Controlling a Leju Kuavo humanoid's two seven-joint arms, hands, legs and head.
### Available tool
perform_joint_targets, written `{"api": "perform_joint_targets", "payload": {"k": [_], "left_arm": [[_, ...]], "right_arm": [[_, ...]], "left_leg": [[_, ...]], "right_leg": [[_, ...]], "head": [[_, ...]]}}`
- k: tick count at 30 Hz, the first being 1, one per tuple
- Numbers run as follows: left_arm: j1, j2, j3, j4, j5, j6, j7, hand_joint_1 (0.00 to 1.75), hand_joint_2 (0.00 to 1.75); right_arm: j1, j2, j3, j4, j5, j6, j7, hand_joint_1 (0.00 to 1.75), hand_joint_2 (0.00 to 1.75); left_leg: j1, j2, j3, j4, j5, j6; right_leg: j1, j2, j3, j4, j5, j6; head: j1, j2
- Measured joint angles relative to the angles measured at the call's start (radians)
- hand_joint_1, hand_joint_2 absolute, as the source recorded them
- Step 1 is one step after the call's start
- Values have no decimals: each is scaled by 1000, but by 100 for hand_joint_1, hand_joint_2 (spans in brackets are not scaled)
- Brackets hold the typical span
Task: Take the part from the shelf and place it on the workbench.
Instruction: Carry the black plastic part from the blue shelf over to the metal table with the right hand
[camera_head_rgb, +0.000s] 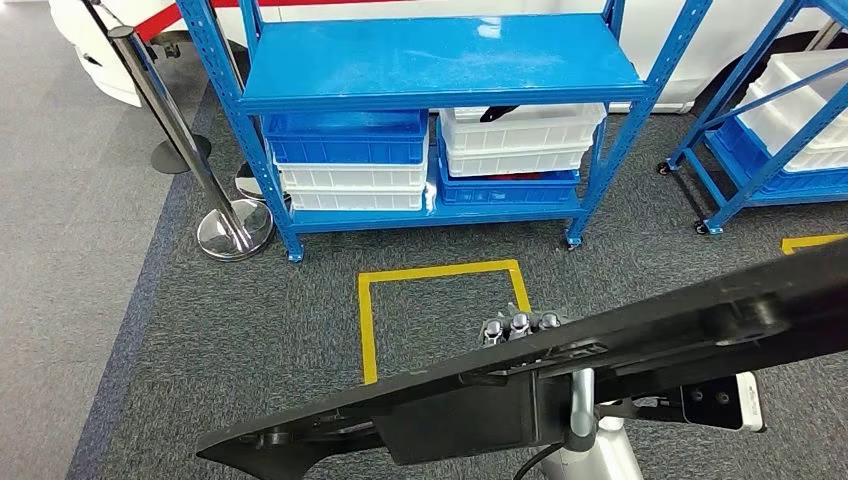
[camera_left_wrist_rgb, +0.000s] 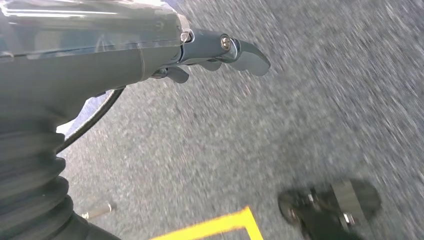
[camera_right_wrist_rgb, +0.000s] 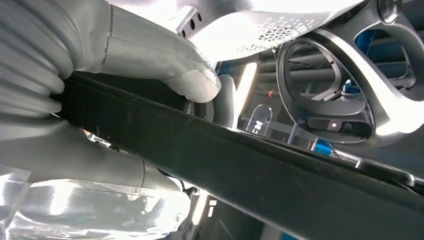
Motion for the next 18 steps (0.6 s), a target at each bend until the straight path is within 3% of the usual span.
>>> {"api": "perform_joint_targets", "payload": {"k": [1, 2, 3, 4, 6, 8, 11, 13, 15, 16, 17, 18], "left_arm": [[0, 0, 0, 0, 0, 0, 0, 0, 175], [0, 0, 0, 0, -1, -1, 0, 0, 175], [0, 0, 0, 0, -1, -1, 0, 0, 175], [1, -1, 0, 0, -1, -2, -1, 0, 175], [1, -3, -1, 0, -1, -4, -5, 0, 175], [0, -5, -1, 0, 0, -4, -12, 0, 175], [-1, -5, -1, 0, 2, -3, -19, 0, 175], [-1, -5, -1, 0, 2, -2, -21, 0, 175], [-1, -5, -1, 0, 2, -1, -23, 0, 175], [-1, -5, -1, 0, 2, -1, -24, 0, 175], [0, -5, -1, 0, 2, 0, -24, 0, 175], [0, -5, -1, 0, 2, 0, -25, 0, 175]], "right_arm": [[1, 0, 0, 0, 0, 0, 0, 175, 175], [1, -1, 0, 0, 0, 0, 0, 175, 175], [1, -1, 0, 0, 0, 0, 0, 175, 175], [0, -1, 0, 0, 0, 0, 0, 175, 175], [-1, -1, 0, -3, 0, 0, 0, 175, 175], [-2, -1, 0, -5, 0, 0, 0, 175, 175], [-3, -1, 0, -7, 0, 0, 1, 175, 175], [-3, -1, 0, -8, 1, 1, 2, 175, 175], [-1, -1, 1, -9, 3, 1, 3, 175, 175], [0, -1, 1, -9, 4, 2, 3, 175, 175], [1, -1, 1, -9, 5, 2, 3, 175, 175], [1, -1, 1, -9, 5, 3, 3, 175, 175]], "left_leg": [[0, 0, -12, 1, 8, -1], [-1, 0, -24, 3, 15, -2], [-1, 0, -34, 6, 21, -4], [0, 0, -43, 9, 26, -7], [-1, -1, -56, 14, 33, -15], [-3, -1, -61, 16, 42, -28], [-3, -1, -67, 20, 44, -46], [-2, -3, -95, 86, -10, -53], [-2, -4, -143, 220, -90, -57], [-2, -4, -161, 276, -113, -59], [-2, -4, -163, 302, -118, -60], [-2, -4, -145, 287, -103, -59]], "right_leg": [[-2, 0, -10, 49, -18, 3], [-3, 0, -4, 67, -14, 5], [-5, -1, 21, 49, 6, 5], [-6, -1, 64, -7, 33, 3], [-3, -1, 160, -148, 54, -6], [3, -1, 200, -220, 48, -17], [1, 0, 192, -229, 64, -37], [-3, 1, 182, -235, 79, -52], [0, 3, 167, -234, 90, -59], [1, 6, 160, -232, 94, -59], [2, 11, 154, -230, 98, -58], [3, 17, 149, -227, 101, -57]], "head": [[0, 0], [0, 0], [0, 0], [0, 0], [-1, 0], [1, 0], [5, 0], [1, 0], [-2, 0], [-2, 0], [-2, 0], [-2, 0]]}}
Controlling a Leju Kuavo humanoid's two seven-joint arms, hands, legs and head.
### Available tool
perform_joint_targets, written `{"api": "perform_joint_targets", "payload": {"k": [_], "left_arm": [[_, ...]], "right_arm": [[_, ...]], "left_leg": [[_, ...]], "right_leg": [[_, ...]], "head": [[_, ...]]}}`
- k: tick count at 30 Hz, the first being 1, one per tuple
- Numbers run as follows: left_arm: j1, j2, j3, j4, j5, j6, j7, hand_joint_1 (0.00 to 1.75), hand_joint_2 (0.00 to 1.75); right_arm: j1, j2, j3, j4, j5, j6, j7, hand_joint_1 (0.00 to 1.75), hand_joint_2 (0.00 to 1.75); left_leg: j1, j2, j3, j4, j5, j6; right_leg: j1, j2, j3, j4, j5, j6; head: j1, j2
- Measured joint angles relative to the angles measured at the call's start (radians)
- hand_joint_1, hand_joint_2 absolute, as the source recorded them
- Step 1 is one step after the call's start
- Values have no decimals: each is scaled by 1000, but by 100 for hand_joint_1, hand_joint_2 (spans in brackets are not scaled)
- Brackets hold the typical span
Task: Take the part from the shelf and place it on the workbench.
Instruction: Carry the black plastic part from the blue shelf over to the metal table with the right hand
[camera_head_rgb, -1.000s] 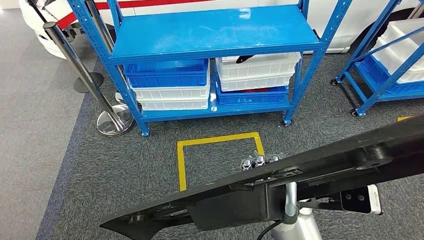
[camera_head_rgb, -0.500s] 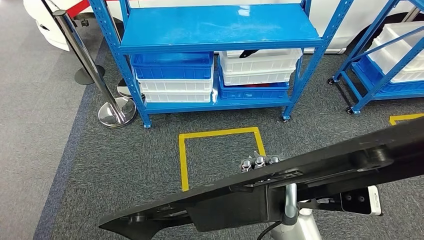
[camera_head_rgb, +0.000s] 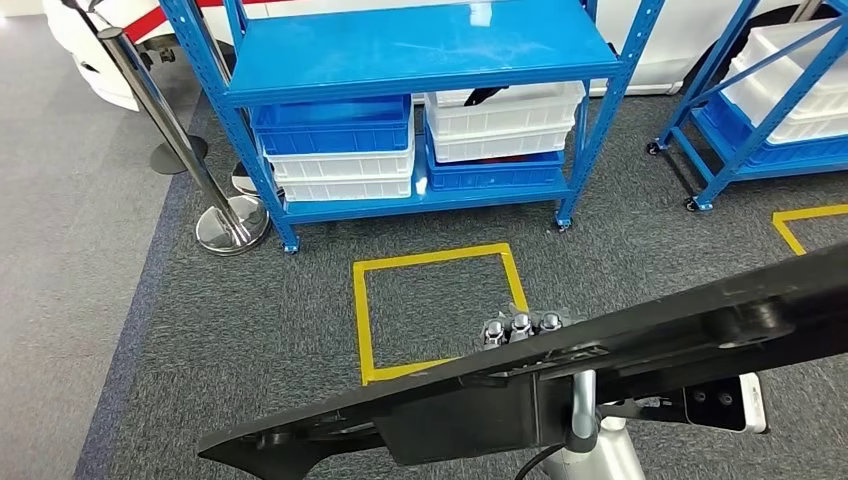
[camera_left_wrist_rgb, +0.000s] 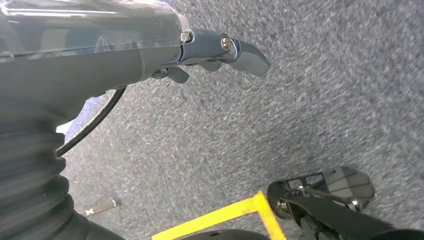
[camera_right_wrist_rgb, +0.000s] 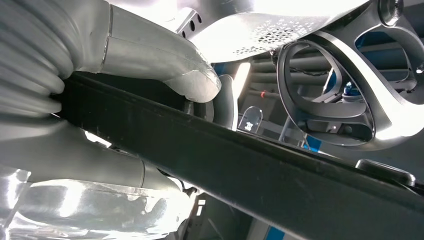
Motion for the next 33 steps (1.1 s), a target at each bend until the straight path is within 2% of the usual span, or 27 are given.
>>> {"api": "perform_joint_targets", "payload": {"k": [1, 3, 4, 5, 7, 9, 10, 12, 13, 14, 15, 16, 18, 19, 20, 21, 23, 25, 27, 29, 30, 31, 32, 33], "left_arm": [[0, 0, 0, 0, 0, 0, -1, 0, 175], [1, 0, 0, 0, 0, 0, -4, 0, 175], [1, 1, 0, 0, 0, 0, -5, 0, 175], [1, 1, 0, 0, 1, 1, -7, 0, 175], [0, 0, 0, 0, 2, 1, -8, 0, 175], [-1, -2, 0, 0, 2, 2, -9, 0, 175], [-1, -3, 0, 0, 2, 3, -10, 0, 175], [0, -2, 0, 0, 2, 4, -11, 0, 175], [1, -1, 0, 0, 2, 5, -11, 0, 175], [1, -1, 0, 0, 2, 5, -11, 0, 175], [2, -1, 0, 0, 2, 5, -11, 0, 175], [1, -1, 0, 0, 1, 5, -11, 0, 175], [1, -2, 0, 0, 1, 5, -12, 0, 175], [1, -3, 0, 0, 1, 5, -12, 0, 175], [0, -3, 0, 0, 1, 5, -13, 0, 175], [0, -3, 0, 0, 1, 6, -13, 0, 175], [-1, -3, 0, 0, 1, 6, -14, 0, 175], [-2, -2, 0, 0, 1, 6, -16, 0, 175], [-1, -2, 0, 0, 3, 6, -17, 0, 175], [-2, -2, 1, 0, 5, 6, -18, 0, 175], [-2, -2, 1, 0, 6, 6, -18, 0, 175], [-2, -1, 1, 0, 6, 6, -18, 0, 175], [-1, -1, 1, 0, 6, 5, -18, 0, 175], [0, 0, 1, 0, 7, 5, -17, 0, 175]], "right_arm": [[0, 0, 0, 0, 0, 1, 0, 175, 175], [-1, 0, 1, -1, 1, 3, 0, 175, 175], [-1, 0, 1, -1, 1, 3, 0, 175, 175], [-1, 0, 2, -2, 1, 3, 0, 175, 175], [-1, 0, 2, -2, 1, 3, 1, 175, 175], [-2, -1, 2, -3, 1, 3, 1, 175, 175], [-2, -2, 2, -4, 0, 2, 0, 175, 175], [-1, -3, 2, -5, 1, 2, 0, 175, 175], [1, -4, 2, -5, 1, 2, 1, 175, 175], [2, -6, 2, -5, 1, 1, 1, 175, 175], [3, -7, 2, -5, 1, 1, 1, 175, 175], [4, -8, 2, -5, 2, 0, 1, 175, 175], [3, -8, 2, -7, 3, 0, 1, 175, 175], [3, -8, 2, -8, 4, 0, 1, 175, 175], [3, -8, 2, -10, 4, 0, 1, 175, 175], [3, -8, 2, -11, 5, 0, 1, 175, 175], [4, -8, 1, -13, 7, 0, 1, 175, 175], [2, -8, 1, -16, 9, -1, 1, 175, 175], [2, -8, 1, -18, 10, -2, 1, 175, 175], [3, -8, 2, -19, 13, -2, 1, 175, 175], [4, -8, 1, -19, 14, -2, 1, 175, 175], [5, -8, 1, -19, 14, -3, 1, 175, 175], [6, -8, 1, -19, 15, -3, 1, 175, 175], [6, -8, 1, -19, 15, -3, 1, 175, 175]], "left_leg": [[0, -3, 36, -54, 29, 2], [1, -25, 120, -194, 70, 9], [1, -35, 146, -240, 78, 13], [0, -43, 157, -262, 76, 16], [1, -37, 157, -270, 79, 24], [5, -21, 156, -280, 87, 39], [7, -12, 154, -284, 92, 47], [5, 5, 147, -285, 97, 54], [4, 13, 143, -284, 98, 55], [4, 22, 140, -283, 99, 55], [3, 30, 139, -281, 100, 54], [3, 38, 138, -279, 100, 53], [1, 52, 139, -276, 98, 48], [-1, 57, 138, -275, 97, 43], [-3, 63, 138, -274, 97, 37], [-5, 69, 138, -275, 97, 32], [-4, 75, 139, -274, 94, 19], [-2, 52, 129, -248, 70, 10], [-1, 19, 95, -166, 17, 8], [-1, 6, 40, -40, -39, 7], [-1, 4, 21, 4, -52, 7], [-1, 4, 20, 11, -43, 8], [-1, 2, 37, -23, -15, 10], [-1, -7, 69, -90, 23, 14]], "right_leg": [[0, 6, -4, 4, 1, 1], [1, 18, -13, 13, 3, 6], [1, 24, -17, 16, 5, 11], [1, 30, -21, 18, 8, 16], [2, 42, -26, 18, 16, 30], [3, 32, -40, 39, 0, 40], [3, 19, -59, 77, -25, 44], [-1, -3, -118, 202, -91, 51], [-3, -6, -145, 261, -114, 54], [-5, -8, -158, 292, -118, 56], [-6, -11, -152, 285, -104, 57], [-6, -17, -124, 238, -74, 56], [-1, -51, -47, 96, -18, 47], [3, -65, -23, 45, -5, 42], [8, -74, -12, 19, -2, 36], [12, -71, -14, 14, -4, 32], [8, -52, -17, 8, 4, 21], [3, -38, -18, 1, 13, 9], [1, -28, -21, 0, 17, 2], [3, -12, -26, 2, 19, -1], [3, -2, -29, 5, 20, -2], [4, 9, -30, 7, 20, -2], [4, 21, -31, 10, 20, -2], [3, 33, -31, 13, 20, 0]], "head": [[0, 0], [0, 0], [0, 0], [0, 0], [-1, 0], [2, 0], [5, 0], [9, 0], [10, 0], [10, 0], [10, 0], [10, 0], [10, 0], [9, 0], [9, 0], [9, 0], [8, 0], [8, 0], [5, 0], [4, 0], [4, 0], [3, 0], [3, 0], [3, 0]]}}
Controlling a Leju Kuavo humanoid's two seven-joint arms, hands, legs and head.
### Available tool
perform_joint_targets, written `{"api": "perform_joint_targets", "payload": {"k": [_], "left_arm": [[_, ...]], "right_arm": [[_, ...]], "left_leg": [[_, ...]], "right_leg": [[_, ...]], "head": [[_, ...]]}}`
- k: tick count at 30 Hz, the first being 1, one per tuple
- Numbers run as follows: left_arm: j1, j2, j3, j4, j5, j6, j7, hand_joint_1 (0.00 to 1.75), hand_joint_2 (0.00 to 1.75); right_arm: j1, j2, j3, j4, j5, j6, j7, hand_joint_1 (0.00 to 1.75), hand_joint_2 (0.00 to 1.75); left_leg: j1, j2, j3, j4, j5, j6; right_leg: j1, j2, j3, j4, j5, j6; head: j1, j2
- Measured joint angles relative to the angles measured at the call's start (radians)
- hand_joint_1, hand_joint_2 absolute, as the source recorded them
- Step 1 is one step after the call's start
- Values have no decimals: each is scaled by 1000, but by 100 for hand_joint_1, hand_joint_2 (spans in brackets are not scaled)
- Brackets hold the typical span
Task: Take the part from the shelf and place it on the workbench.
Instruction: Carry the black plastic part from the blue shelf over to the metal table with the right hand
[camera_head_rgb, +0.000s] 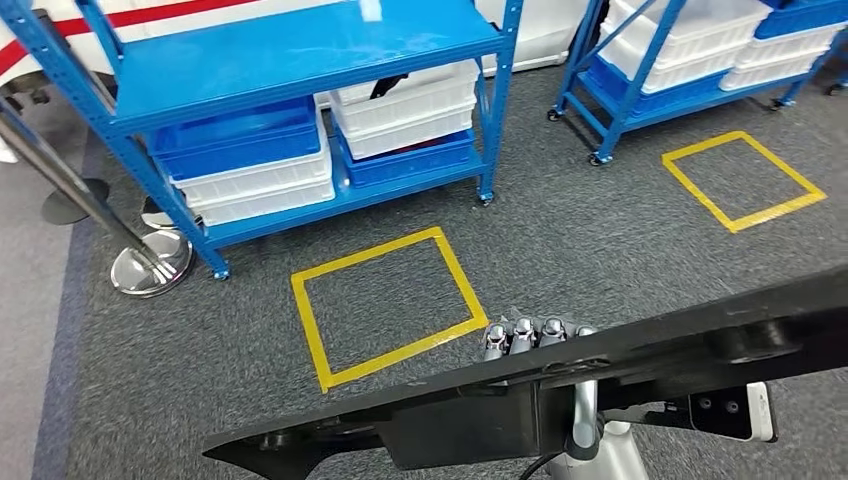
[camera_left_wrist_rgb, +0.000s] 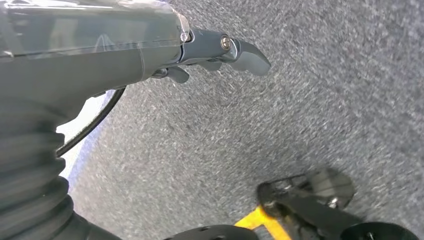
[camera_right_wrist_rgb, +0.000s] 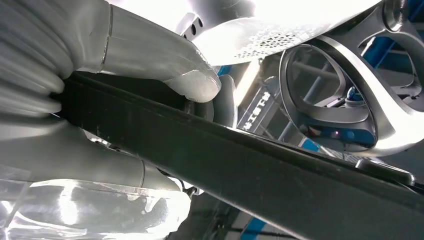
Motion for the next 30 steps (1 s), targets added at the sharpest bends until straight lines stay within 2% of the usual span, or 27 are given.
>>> {"api": "perform_joint_targets", "payload": {"k": [2, 3, 4, 6, 8, 10, 11, 12, 13, 14, 15, 17, 18, 19, 21, 23, 25, 26, 27, 28, 29, 30], "left_arm": [[2, 2, 0, 0, 0, -1, 0, 0, 175], [2, 2, 0, 0, 1, -1, 0, 0, 175], [1, 2, 0, 0, 1, -1, 0, 0, 175], [0, 0, 0, 0, 1, -2, 0, 0, 175], [0, -2, 0, 0, 2, -4, 1, 0, 175], [2, -3, 0, 0, 2, -4, 1, 0, 175], [3, -2, 0, 0, 2, -4, 1, 0, 175], [4, -2, 0, 0, 2, -4, 2, 0, 175], [4, -1, 0, 0, 1, -4, 2, 0, 175], [4, -1, 0, 0, -1, -4, 3, 0, 175], [4, -1, -1, 0, -5, -4, 5, 0, 175], [3, -2, -3, 0, -13, -3, 8, 0, 175], [3, -2, -3, 0, -16, -3, 10, 0, 175], [3, -2, -4, 0, -18, -3, 12, 0, 175], [2, -3, -5, 0, -22, -3, 16, 0, 175], [-1, -2, -8, 0, -26, -3, 19, 0, 175], [-1, -2, -9, 0, -27, -4, 19, 0, 175], [-1, -2, -10, 0, -28, -4, 19, 0, 175], [-1, -1, -10, 0, -28, -4, 20, 0, 175], [0, -1, -11, 0, -29, -3, 20, 0, 175], [1, -1, -12, 0, -30, -3, 21, 0, 175], [2, 0, -14, 0, -31, -2, 21, 0, 175]], "right_arm": [[0, 0, 0, 0, 0, 0, 0, 175, 175], [-1, 0, 0, 0, 1, 0, 0, 175, 175], [-1, 0, 0, 0, 1, 0, 0, 175, 175], [0, 0, -1, 0, 1, 0, -1, 175, 175], [-2, -1, -1, -1, 2, -2, -1, 175, 175], [-3, -2, -2, -1, 6, -5, -2, 175, 175], [-2, -4, -4, -1, 9, -8, -3, 175, 175], [1, -5, -6, -1, 13, -11, -3, 175, 175], [3, -6, -8, -1, 16, -13, -4, 175, 175], [6, -8, -11, -2, 18, -14, -4, 175, 175], [7, -9, -14, -4, 18, -14, -4, 175, 175], [8, -10, -20, -11, 19, -15, -4, 175, 175], [8, -10, -23, -15, 20, -15, -4, 175, 175], [9, -10, -26, -19, 22, -15, -4, 175, 175], [14, -10, -33, -26, 26, -15, -4, 175, 175], [19, -10, -38, -34, 28, -14, -4, 175, 175], [22, -9, -41, -38, 29, -14, -4, 175, 175], [23, -9, -41, -39, 31, -14, -4, 175, 175], [25, -9, -41, -39, 32, -14, -4, 175, 175], [27, -9, -42, -39, 33, -14, -4, 175, 175], [30, -9, -43, -39, 35, -14, -4, 175, 175], [32, -9, -45, -40, 37, -13, -4, 175, 175]], "left_leg": [[2, -34, 58, -127, 48, 6], [2, -47, 71, -161, 55, 9], [1, -53, 74, -172, 52, 11], [2, -38, 74, -179, 59, 20], [7, -19, 76, -188, 68, 34], [6, 1, 75, -192, 72, 42], [5, 11, 73, -192, 72, 42], [4, 22, 72, -192, 72, 42], [3, 33, 71, -191, 72, 42], [3, 42, 72, -191, 72, 41], [2, 51, 73, -191, 71, 40], [-1, 66, 76, -190, 68, 35], [-3, 73, 77, -190, 66, 30], [-4, 79, 78, -190, 65, 25], [-6, 91, 80, -192, 63, 13], [-5, 70, 73, -167, 40, 4], [-4, 29, 32, -65, -22, 0], [-3, 17, 1, 6, -57, -1], [-3, 12, -27, 67, -80, -3], [-3, 10, -41, 99, -84, -3], [-3, 9, -40, 93, -68, -3], [-3, 6, -18, 46, -33, -1]], "right_leg": [[1, 20, -5, 7, 0, 7], [0, 28, -10, 9, 2, 13], [-1, 36, -15, 9, 5, 20], [-3, 47, -21, 7, 10, 33], [-1, 20, -37, 38, -12, 42], [-1, -24, -87, 145, -73, 49], [-3, -35, -120, 213, -102, 52], [-4, -41, -145, 265, -118, 54], [-5, -44, -154, 284, -117, 55], [-5, -48, -140, 261, -96, 54], [-5, -55, -108, 201, -64, 51], [3, -87, -32, 58, -15, 39], [7, -97, -10, 15, -5, 34], [11, -101, -2, -3, -5, 29], [10, -82, -5, -6, -1, 21], [3, -67, -3, -14, 6, 10], [0, -51, -2, -19, 10, 2], [0, -42, -3, -18, 10, 0], [1, -32, -4, -18, 10, -1], [2, -21, -4, -16, 10, -1], [2, -9, -4, -14, 10, -1], [1, 4, -4, -10, 10, 0]], "head": [[0, 0], [1, 0], [1, 0], [1, 0], [6, 0], [12, 0], [13, 0], [13, 0], [13, 0], [13, 0], [13, 0], [13, 0], [13, 0], [12, 0], [12, 0], [10, 0], [6, 0], [4, 0], [2, 0], [2, 0], [2, 0], [1, 0]]}}
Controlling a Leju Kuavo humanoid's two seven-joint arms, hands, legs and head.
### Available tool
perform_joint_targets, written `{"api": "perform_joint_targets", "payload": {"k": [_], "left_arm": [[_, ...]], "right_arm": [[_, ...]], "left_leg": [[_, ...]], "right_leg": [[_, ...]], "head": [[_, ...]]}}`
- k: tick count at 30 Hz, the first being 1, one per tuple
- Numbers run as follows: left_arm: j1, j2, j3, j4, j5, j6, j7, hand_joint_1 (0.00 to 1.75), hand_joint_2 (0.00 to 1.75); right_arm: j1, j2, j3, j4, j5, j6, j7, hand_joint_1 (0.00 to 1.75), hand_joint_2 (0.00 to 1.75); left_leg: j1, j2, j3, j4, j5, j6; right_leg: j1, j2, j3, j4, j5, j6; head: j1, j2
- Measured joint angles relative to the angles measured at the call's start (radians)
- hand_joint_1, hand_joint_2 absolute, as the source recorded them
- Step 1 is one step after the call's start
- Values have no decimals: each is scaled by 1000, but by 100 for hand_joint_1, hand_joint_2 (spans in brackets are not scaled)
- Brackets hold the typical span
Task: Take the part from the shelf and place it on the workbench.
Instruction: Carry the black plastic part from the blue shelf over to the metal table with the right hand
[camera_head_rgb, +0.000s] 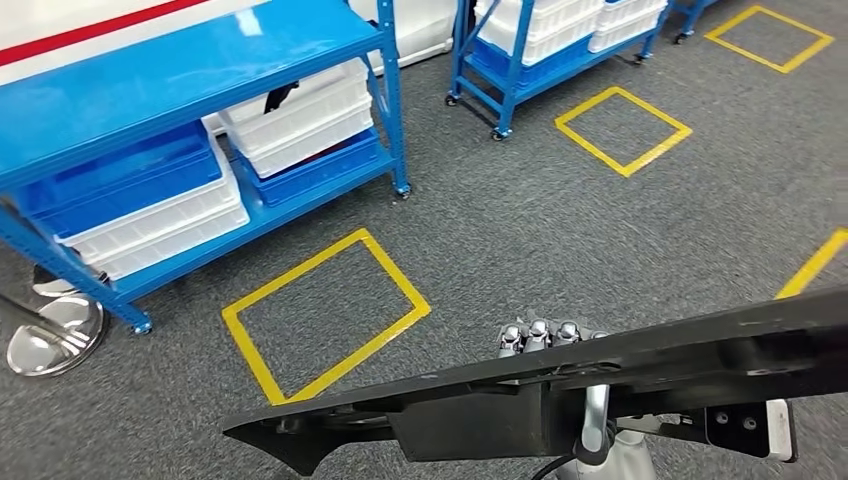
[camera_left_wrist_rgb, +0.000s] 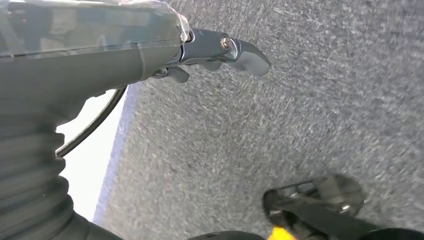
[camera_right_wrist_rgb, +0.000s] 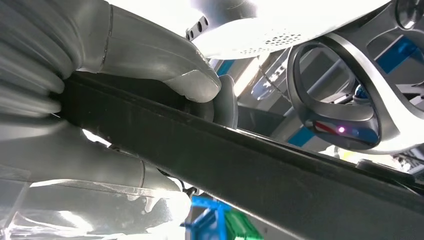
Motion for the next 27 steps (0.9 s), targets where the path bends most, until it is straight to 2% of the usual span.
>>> {"api": "perform_joint_targets", "payload": {"k": [1, 3, 4, 5, 6, 7, 8, 10, 12, 13, 14, 15, 16, 18, 19, 20, 22, 24, 26, 27], "left_arm": [[0, 1, -3, 0, -2, 2, 1, 0, 175], [-3, 2, -8, 0, -7, 6, 4, 0, 175], [-6, 2, -11, 0, -9, 8, 5, 0, 175], [-9, 2, -13, 0, -11, 10, 7, 0, 175], [-12, 1, -14, 0, -12, 12, 9, 0, 175], [-13, 1, -15, 0, -13, 14, 10, 0, 175], [-14, 0, -16, 0, -13, 17, 11, 0, 175], [-14, 0, -17, 0, -15, 25, 11, 0, 175], [-12, 1, -18, 0, -18, 31, 11, 0, 175], [-12, 1, -18, 0, -18, 34, 11, 0, 175], [-13, 2, -19, 0, -18, 35, 11, 0, 175], [-13, 2, -20, 0, -18, 37, 11, 0, 175], [-14, 2, -22, 0, -19, 38, 11, 0, 175], [-14, 2, -25, 0, -20, 40, 11, 0, 175], [-15, 2, -26, 0, -20, 41, 11, 0, 175], [-16, 2, -28, 0, -20, 42, 12, 0, 175], [-18, 2, -30, 0, -21, 43, 16, 0, 175], [-20, 3, -31, 0, -21, 46, 20, 0, 175], [-19, 4, -31, 0, -21, 48, 22, 0, 175], [-18, 5, -31, 0, -21, 50, 23, 0, 175]], "right_arm": [[3, 0, -3, -2, 3, 2, 0, 175, 175], [11, 1, -12, -10, 13, 9, 0, 175, 175], [15, 1, -17, -15, 18, 14, 0, 175, 175], [20, 2, -23, -21, 22, 17, 0, 175, 175], [24, 2, -30, -26, 23, 20, 0, 175, 175], [28, 3, -38, -31, 23, 22, 0, 175, 175], [31, 3, -46, -36, 23, 24, 0, 175, 175], [33, 4, -60, -41, 22, 28, 0, 175, 175], [38, 4, -72, -43, 22, 31, 0, 175, 175], [42, 4, -78, -43, 22, 33, 0, 175, 175], [45, 5, -84, -43, 22, 34, 0, 175, 175], [47, 5, -89, -43, 22, 34, 0, 175, 175], [48, 6, -94, -44, 23, 36, 0, 175, 175], [47, 12, -104, -46, 25, 38, 0, 175, 175], [47, 15, -109, -47, 26, 39, 0, 175, 175], [47, 18, -114, -48, 27, 40, 0, 175, 175], [50, 25, -125, -54, 29, 46, 0, 175, 175], [52, 36, -134, -61, 29, 53, 0, 175, 175], [55, 47, -140, -65, 28, 58, 0, 175, 175], [58, 52, -142, -65, 29, 60, 0, 175, 175]], "left_leg": [[1, -12, 32, -72, 40, 3], [3, -47, 85, -191, 83, 8], [3, -60, 96, -216, 85, 11], [2, -62, 98, -222, 82, 14], [3, -55, 99, -226, 84, 20], [4, -46, 100, -230, 88, 27], [6, -35, 101, -234, 91, 34], [8, -13, 103, -239, 95, 43], [6, 9, 102, -239, 94, 46], [5, 20, 102, -238, 93, 46], [5, 31, 103, -238, 91, 45], [5, 41, 104, -237, 89, 44], [5, 49, 107, -237, 86, 41], [1, 64, 112, -235, 79, 32], [-1, 70, 114, -235, 76, 27], [-4, 78, 116, -236, 75, 21], [-3, 87, 121, -238, 70, 10], [1, 59, 109, -203, 41, 1], [2, 17, 55, -84, -22, -3], [2, 8, 19, -11, -51, -5]], "right_leg": [[-1, 12, 0, 5, -1, 2], [1, 30, -7, 14, -4, 10], [0, 37, -12, 17, -3, 15], [-1, 45, -16, 17, -1, 21], [-2, 53, -19, 16, 2, 28], [-1, 50, -22, 19, 1, 34], [1, 35, -29, 33, -8, 39], [1, -12, -70, 116, -59, 46], [-3, -39, -134, 246, -115, 52], [-6, -45, -154, 287, -124, 54], [-8, -49, -157, 291, -113, 55], [-10, -54, -138, 254, -87, 55], [-10, -66, -101, 185, -51, 53], [-2, -103, -34, 58, -10, 44], [3, -114, -18, 25, -4, 39], [7, -114, -16, 17, -8, 34], [5, -93, -17, 12, -5, 24], [-1, -75, -13, 4, -1, 12], [-3, -55, -11, 1, 0, 4], [-2, -43, -11, 2, 0, 1]], "head": [[0, 0], [-1, 0], [0, 0], [0, 0], [0, 0], [0, 0], [3, 0], [8, 0], [11, 0], [11, 0], [11, 0], [11, 0], [12, 0], [11, 0], [10, 0], [10, 0], [10, 0], [8, 0], [4, 0], [2, 0]]}}
